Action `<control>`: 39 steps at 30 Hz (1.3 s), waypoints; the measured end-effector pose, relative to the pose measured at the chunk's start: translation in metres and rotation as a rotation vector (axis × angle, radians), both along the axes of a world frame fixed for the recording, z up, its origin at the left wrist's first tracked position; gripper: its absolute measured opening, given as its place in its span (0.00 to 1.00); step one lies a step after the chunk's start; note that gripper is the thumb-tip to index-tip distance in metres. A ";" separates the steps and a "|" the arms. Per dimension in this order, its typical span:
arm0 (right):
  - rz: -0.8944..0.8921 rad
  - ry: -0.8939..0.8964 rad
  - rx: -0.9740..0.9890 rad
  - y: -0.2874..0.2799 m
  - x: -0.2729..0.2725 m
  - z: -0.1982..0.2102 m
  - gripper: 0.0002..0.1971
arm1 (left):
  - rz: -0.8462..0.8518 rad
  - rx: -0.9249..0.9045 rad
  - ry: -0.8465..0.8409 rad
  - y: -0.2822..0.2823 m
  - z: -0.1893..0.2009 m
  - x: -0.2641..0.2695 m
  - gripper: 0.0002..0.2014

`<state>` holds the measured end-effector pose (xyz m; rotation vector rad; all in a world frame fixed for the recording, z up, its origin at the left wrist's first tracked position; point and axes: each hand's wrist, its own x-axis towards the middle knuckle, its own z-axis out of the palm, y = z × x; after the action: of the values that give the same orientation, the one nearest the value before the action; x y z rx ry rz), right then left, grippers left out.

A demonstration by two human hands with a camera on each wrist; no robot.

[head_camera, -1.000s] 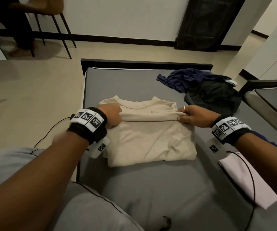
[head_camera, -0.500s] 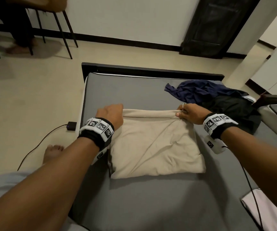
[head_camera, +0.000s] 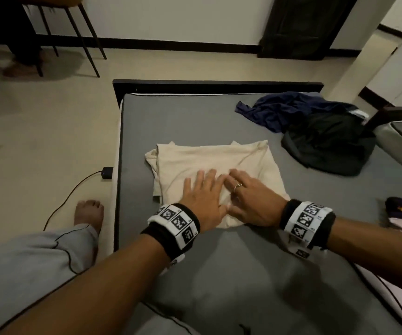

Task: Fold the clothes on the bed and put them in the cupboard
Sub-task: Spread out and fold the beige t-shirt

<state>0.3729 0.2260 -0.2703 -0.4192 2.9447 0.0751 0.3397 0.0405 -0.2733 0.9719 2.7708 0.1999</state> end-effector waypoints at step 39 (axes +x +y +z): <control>-0.747 -0.081 -0.557 0.099 0.078 0.015 0.20 | 0.275 -0.464 -0.397 -0.105 0.058 -0.012 0.19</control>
<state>0.4508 0.3246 -0.2551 0.6158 2.7888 -0.8288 0.3273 -0.0642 -0.2153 0.3861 2.4062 -0.1870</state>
